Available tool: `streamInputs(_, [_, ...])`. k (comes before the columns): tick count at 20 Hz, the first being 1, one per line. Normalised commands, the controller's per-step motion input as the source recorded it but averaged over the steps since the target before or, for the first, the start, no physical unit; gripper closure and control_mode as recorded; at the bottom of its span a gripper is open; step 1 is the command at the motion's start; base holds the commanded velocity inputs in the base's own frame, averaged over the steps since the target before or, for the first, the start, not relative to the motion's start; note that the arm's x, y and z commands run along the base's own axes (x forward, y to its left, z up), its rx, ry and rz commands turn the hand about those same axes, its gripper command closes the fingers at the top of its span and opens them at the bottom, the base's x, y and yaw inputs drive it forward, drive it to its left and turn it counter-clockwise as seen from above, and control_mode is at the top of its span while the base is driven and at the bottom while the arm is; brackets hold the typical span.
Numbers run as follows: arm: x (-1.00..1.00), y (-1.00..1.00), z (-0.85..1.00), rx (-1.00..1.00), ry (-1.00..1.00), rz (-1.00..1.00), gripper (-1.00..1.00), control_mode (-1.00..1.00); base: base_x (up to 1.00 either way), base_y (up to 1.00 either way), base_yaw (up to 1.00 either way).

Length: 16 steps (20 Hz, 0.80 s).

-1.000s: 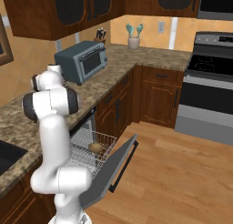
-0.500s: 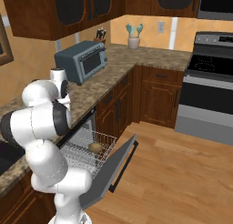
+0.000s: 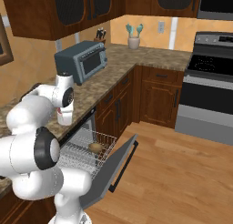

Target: Pick up the cup and bowl from the counter, place them in the dishwasher, and close the dishwasher door.

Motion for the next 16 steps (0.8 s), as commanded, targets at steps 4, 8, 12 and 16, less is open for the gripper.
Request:
streamInputs(4, [-0.02,-0.45,-0.05,0.0,0.0,-0.24,1.0,-1.0,0.0,0.0,0.0])
streamInputs(8, [-0.03,-0.37,-0.07,0.03,0.0,-0.25,1.0,-1.0,0.0,0.0,0.0])
streamInputs(12, [-0.13,-0.27,-0.13,0.07,0.0,-0.22,1.0,-1.0,0.0,0.0,0.0])
streamInputs(16, [-0.29,-0.22,-0.28,0.09,0.04,-0.17,1.0,-1.0,0.0,0.0,0.0])
